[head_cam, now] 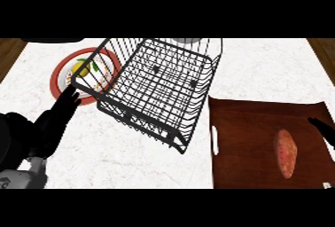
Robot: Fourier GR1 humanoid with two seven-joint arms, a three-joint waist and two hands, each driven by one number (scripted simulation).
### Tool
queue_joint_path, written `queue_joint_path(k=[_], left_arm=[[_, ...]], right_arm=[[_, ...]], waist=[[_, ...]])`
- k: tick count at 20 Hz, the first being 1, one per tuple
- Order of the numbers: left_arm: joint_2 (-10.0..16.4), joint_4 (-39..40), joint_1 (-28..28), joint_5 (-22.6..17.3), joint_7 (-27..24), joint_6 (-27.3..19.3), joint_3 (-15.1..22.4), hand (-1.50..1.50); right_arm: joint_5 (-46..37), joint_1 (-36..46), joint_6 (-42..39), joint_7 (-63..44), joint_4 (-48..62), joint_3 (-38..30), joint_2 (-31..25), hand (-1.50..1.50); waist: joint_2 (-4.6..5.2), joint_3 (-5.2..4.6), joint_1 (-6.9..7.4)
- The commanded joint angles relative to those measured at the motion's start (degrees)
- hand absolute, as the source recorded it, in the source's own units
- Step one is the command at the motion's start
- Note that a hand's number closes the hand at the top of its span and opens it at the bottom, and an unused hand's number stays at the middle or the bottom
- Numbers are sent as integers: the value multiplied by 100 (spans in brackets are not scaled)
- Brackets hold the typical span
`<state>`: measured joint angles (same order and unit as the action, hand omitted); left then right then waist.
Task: Pick the sweet potato from the tray and place it in the tiered basket
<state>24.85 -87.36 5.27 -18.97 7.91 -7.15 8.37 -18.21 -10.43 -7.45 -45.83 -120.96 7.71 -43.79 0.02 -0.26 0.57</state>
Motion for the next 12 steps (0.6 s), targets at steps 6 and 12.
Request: queue_joint_path(k=[6,12], left_arm=[[-325,41,-159,308,-85,66,-157,0],[-343,-89,-166,389,69,147,-242,0]], right_arm=[[-502,931,-548,-1568,32,444,861,-150],[-1322,1040,-434,-1671,792,1014,1409,-150]], waist=[[-3,24,-47],[-1,24,-37]])
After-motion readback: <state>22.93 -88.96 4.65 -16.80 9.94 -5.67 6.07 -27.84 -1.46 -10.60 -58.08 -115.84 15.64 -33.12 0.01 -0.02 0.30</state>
